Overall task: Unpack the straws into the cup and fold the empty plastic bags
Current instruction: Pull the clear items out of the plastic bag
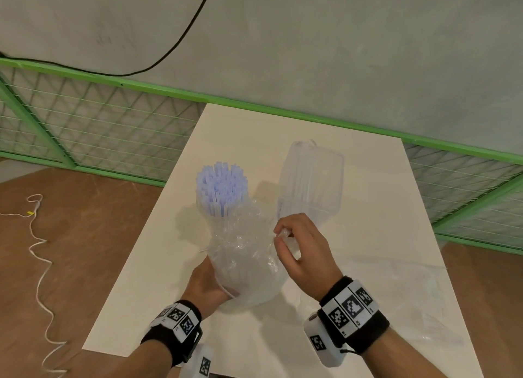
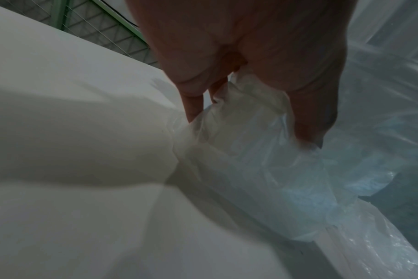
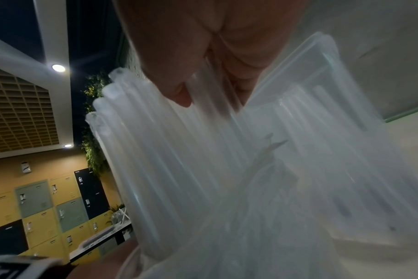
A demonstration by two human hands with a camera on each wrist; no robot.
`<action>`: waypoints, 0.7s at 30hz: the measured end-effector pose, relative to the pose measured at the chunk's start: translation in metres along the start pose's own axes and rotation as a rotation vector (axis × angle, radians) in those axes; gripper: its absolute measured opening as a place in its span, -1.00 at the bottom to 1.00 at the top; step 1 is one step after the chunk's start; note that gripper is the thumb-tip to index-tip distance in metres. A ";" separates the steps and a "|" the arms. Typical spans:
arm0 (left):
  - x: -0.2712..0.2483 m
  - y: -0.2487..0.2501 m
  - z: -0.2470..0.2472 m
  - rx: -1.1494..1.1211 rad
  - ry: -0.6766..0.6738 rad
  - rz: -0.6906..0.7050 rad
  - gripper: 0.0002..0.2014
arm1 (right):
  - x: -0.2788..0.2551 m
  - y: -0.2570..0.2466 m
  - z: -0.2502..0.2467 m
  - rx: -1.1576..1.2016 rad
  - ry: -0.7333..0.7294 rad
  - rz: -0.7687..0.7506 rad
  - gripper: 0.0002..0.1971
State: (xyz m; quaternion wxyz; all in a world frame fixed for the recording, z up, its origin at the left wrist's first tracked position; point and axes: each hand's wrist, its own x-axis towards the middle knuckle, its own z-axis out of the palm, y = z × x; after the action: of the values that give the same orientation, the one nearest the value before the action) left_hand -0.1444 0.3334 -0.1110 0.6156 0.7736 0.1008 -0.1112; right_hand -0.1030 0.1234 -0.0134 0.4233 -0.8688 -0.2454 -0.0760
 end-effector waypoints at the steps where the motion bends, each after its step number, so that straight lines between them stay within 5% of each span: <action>1: 0.000 -0.001 -0.001 -0.008 0.000 0.005 -0.23 | 0.001 0.000 0.001 -0.002 0.005 0.013 -0.86; 6: 0.000 -0.001 -0.002 0.000 -0.008 0.013 -0.10 | 0.006 -0.007 -0.001 -0.001 0.008 0.081 -0.82; 21: 0.003 -0.008 -0.006 0.053 -0.008 -0.019 -0.10 | 0.057 -0.032 -0.085 0.034 0.526 -0.075 -0.79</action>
State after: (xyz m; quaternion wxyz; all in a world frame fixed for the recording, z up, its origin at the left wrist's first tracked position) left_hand -0.1439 0.3409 -0.1180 0.5944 0.7881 0.1024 -0.1228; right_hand -0.0626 0.0953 0.0815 0.4841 -0.8022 -0.1602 -0.3105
